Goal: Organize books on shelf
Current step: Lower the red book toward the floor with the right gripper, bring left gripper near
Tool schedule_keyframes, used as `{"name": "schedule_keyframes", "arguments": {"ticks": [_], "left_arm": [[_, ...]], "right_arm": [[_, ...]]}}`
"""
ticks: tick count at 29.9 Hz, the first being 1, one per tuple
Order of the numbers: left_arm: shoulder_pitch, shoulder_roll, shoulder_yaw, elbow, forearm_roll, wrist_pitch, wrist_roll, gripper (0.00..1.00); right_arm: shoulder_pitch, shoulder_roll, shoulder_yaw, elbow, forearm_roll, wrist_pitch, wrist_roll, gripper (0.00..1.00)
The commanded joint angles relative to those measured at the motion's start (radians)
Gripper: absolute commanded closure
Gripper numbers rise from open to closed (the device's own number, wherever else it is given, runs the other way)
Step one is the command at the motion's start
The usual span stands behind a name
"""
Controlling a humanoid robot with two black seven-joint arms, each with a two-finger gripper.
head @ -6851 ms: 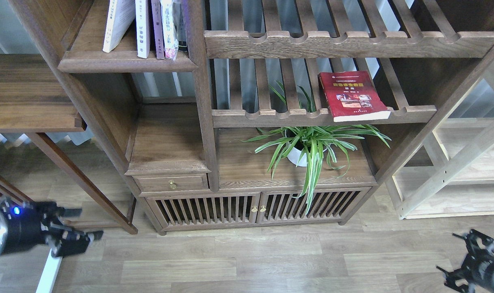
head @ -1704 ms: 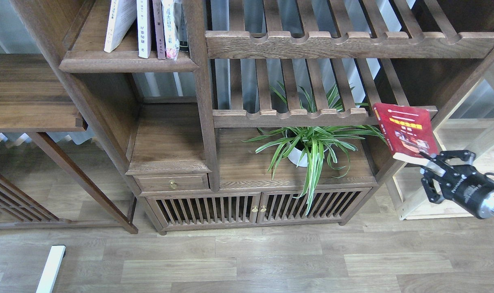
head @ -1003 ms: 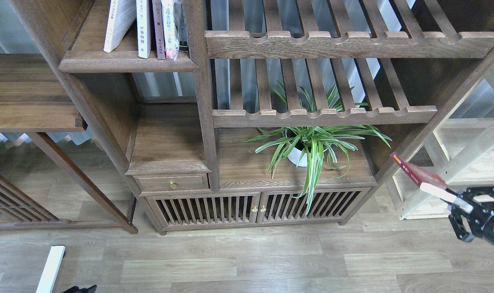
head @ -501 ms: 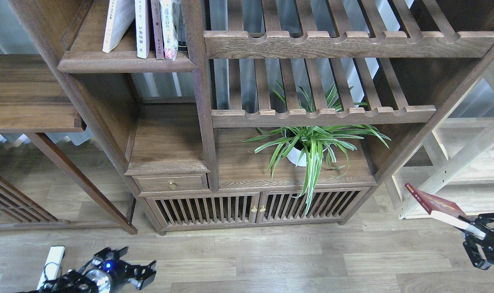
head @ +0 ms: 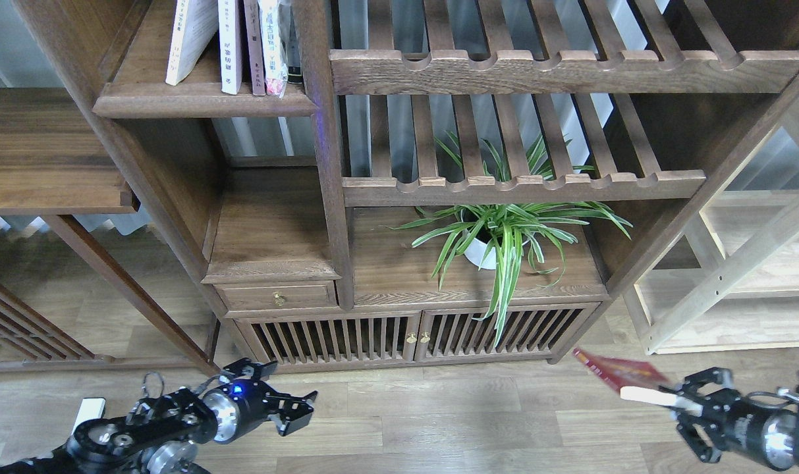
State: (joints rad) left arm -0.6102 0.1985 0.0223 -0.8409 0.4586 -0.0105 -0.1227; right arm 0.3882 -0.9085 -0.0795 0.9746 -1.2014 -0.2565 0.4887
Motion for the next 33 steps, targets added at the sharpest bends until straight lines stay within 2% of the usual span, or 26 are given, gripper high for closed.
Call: {"name": "schedule_keyframes", "arguments": {"ticks": [1, 7, 10, 15, 22, 33], "left_arm": [[-0.035, -0.034, 0.050, 0.002, 0.002, -0.032, 0.000, 0.03], [-0.071, -0.097, 0.128, 0.008, 0.029, -0.117, 0.012, 0.03], [-0.083, -0.117, 0.140, 0.010, 0.069, -0.192, 0.025, 0.03], [-0.144, -0.119, 0.146, 0.006, 0.110, -0.288, 0.100, 0.03], [-0.266, -0.125, 0.159, 0.006, 0.121, -0.477, 0.130, 0.03], [-0.310, -0.175, 0.163, 0.008, 0.278, -0.478, 0.141, 0.03]], "right_arm": [[0.049, 0.049, -0.060, -0.002, -0.012, 0.055, 0.000, 0.97], [0.147, 0.164, -0.204, -0.002, -0.004, 0.094, 0.000, 0.97], [0.189, 0.212, -0.258, -0.002, 0.002, 0.105, 0.000, 0.97], [0.232, 0.263, -0.282, -0.002, 0.003, 0.137, 0.000, 0.96], [0.244, 0.292, -0.286, -0.002, 0.006, 0.169, 0.000, 0.96], [0.258, 0.316, -0.307, 0.018, 0.006, 0.178, 0.000, 0.96]]}}
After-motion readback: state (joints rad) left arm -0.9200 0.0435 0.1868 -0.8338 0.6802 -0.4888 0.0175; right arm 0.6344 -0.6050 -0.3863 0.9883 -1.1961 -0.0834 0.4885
